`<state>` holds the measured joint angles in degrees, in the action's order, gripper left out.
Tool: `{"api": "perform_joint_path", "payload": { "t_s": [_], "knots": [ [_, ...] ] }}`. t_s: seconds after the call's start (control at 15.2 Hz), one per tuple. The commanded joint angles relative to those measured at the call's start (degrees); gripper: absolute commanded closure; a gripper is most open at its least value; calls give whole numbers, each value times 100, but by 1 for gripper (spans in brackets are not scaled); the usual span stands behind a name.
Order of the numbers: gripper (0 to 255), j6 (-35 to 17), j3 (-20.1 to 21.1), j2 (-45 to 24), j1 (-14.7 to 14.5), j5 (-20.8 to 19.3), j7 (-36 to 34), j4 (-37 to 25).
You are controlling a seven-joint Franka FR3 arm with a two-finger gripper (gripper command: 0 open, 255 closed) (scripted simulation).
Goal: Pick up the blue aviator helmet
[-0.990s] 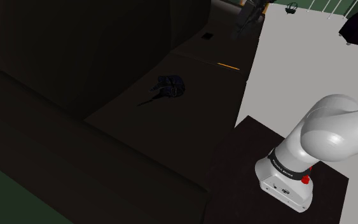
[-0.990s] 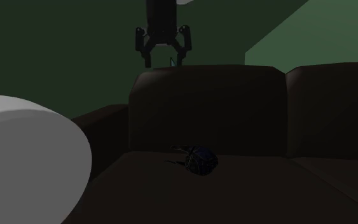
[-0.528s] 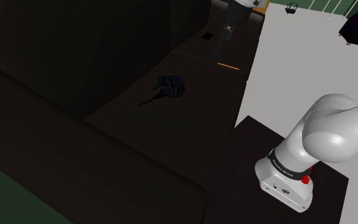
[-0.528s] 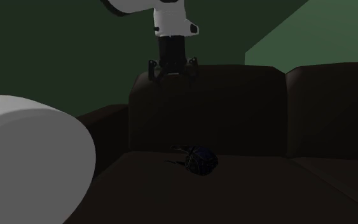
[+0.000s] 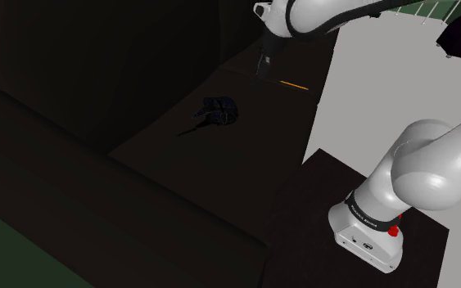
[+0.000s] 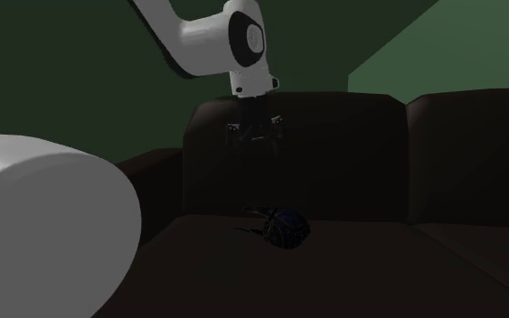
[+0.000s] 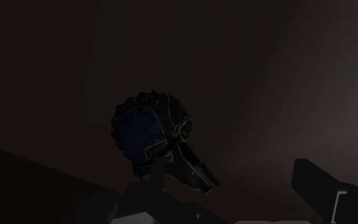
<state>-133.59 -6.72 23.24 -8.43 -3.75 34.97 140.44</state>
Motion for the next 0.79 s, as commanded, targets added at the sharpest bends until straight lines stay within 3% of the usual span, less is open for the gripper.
{"api": "perform_joint_path", "payload": {
  "t_s": [0.0, 0.73],
  "knots": [
    [0, -468, -33, -388, -79, -89, 320, -5],
    [0, -2445, -35, -2792, -351, -492, 1871, -845]
  ]
}}
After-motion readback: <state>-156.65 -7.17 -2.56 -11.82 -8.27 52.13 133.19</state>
